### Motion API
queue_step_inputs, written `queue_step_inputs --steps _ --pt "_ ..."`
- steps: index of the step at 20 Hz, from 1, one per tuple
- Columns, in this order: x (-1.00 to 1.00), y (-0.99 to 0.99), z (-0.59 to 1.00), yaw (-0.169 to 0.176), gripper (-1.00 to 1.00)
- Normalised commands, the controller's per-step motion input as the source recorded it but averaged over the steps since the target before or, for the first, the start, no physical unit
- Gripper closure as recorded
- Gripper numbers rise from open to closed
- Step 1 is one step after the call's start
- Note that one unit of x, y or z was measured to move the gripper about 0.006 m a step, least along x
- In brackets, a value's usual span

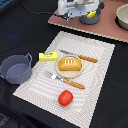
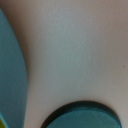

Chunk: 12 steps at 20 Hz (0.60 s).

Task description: Interact with the objects in diverse but meaningful ways.

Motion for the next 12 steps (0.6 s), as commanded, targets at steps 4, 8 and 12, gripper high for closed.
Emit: queue_step_inputs --steps 4,8,12 --pt "-0.28 0.00 0.06 0.000 1.00" --pt "-0.24 0.01 0.00 0.000 1.00" --pt "-0.18 0.09 0.00 0.000 1.00"
